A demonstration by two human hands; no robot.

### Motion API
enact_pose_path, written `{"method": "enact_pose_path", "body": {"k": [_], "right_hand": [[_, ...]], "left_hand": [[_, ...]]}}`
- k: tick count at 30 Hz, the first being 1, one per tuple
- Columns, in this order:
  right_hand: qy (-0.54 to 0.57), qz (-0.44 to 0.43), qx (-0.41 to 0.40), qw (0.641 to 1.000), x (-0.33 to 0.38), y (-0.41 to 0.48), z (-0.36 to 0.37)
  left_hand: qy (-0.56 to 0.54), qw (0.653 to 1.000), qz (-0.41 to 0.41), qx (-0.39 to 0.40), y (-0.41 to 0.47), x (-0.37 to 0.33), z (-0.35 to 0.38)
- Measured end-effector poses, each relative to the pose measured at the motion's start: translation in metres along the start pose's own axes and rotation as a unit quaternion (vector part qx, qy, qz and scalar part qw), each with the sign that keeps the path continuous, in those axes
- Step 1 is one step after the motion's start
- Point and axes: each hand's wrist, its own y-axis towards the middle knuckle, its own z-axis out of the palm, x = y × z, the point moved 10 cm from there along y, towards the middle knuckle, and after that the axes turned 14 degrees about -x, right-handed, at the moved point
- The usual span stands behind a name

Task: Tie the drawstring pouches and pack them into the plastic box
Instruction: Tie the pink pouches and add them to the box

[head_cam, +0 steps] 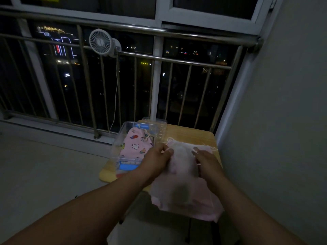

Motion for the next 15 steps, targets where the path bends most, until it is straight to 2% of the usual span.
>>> {"method": "enact_pose_path", "body": {"k": [1, 3, 5, 8, 10, 13, 15], "right_hand": [[-0.01, 0.014, 0.039, 0.999, -0.007, -0.003, 0.01], [-0.033, -0.013, 0.092, 0.995, -0.006, -0.012, 0.027], [-0.038, -0.043, 0.114, 0.992, 0.009, -0.019, 0.043], [-0.016, -0.044, 0.075, 0.996, 0.028, -0.002, 0.066], [-0.002, -0.028, 0.055, 0.998, 0.039, 0.013, 0.092], [-0.014, -0.013, 0.061, 0.998, 0.048, 0.03, 0.137], [-0.041, -0.044, 0.054, 0.997, 0.056, 0.041, 0.16]], "left_hand": [[-0.008, 1.0, 0.004, -0.024, 0.005, -0.001, -0.01], [-0.017, 0.997, 0.001, -0.07, 0.015, -0.001, -0.031], [-0.021, 0.995, -0.013, -0.099, 0.03, 0.004, -0.048], [-0.04, 0.993, -0.035, -0.108, 0.048, 0.012, -0.069], [-0.002, 0.994, -0.029, -0.107, 0.062, 0.018, -0.088], [0.071, 0.984, 0.002, -0.165, 0.091, 0.023, -0.129], [0.129, 0.973, 0.015, -0.192, 0.113, 0.026, -0.148]]}}
